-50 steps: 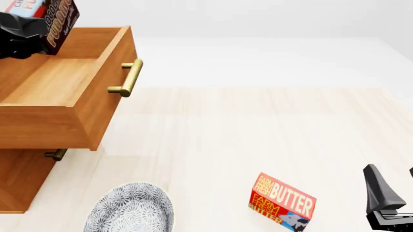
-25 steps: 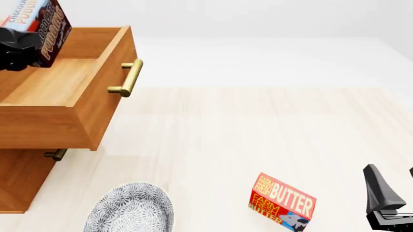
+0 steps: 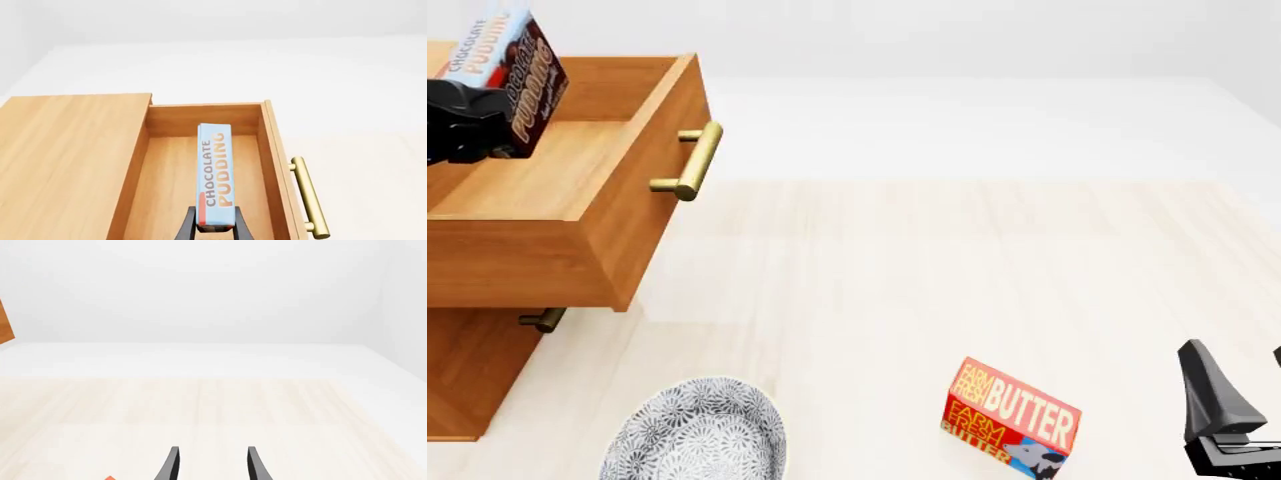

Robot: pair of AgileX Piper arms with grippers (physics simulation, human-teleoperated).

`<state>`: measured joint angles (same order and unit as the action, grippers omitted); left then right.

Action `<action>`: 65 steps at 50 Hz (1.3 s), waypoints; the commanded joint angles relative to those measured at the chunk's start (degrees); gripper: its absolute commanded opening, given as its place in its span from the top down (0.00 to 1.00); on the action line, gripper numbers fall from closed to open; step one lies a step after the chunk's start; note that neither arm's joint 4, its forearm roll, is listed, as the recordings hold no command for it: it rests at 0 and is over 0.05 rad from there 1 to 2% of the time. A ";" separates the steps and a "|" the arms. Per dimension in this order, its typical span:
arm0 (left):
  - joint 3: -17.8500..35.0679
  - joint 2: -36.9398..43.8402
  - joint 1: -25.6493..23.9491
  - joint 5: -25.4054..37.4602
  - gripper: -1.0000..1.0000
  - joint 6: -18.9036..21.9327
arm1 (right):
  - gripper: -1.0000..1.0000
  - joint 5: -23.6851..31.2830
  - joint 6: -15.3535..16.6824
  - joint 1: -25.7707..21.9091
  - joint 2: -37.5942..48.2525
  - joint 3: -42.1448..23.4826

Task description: Put the chocolate pudding in the top drawer of the cabinet and close it.

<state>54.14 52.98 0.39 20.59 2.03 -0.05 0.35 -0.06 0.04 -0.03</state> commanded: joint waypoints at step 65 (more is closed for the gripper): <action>-2.17 7.98 2.28 -4.95 1.00 -1.78 | 0.00 0.01 -0.01 0.01 0.00 0.00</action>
<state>52.43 60.75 2.37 15.93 -0.27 -0.05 0.36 -0.06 0.04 -0.03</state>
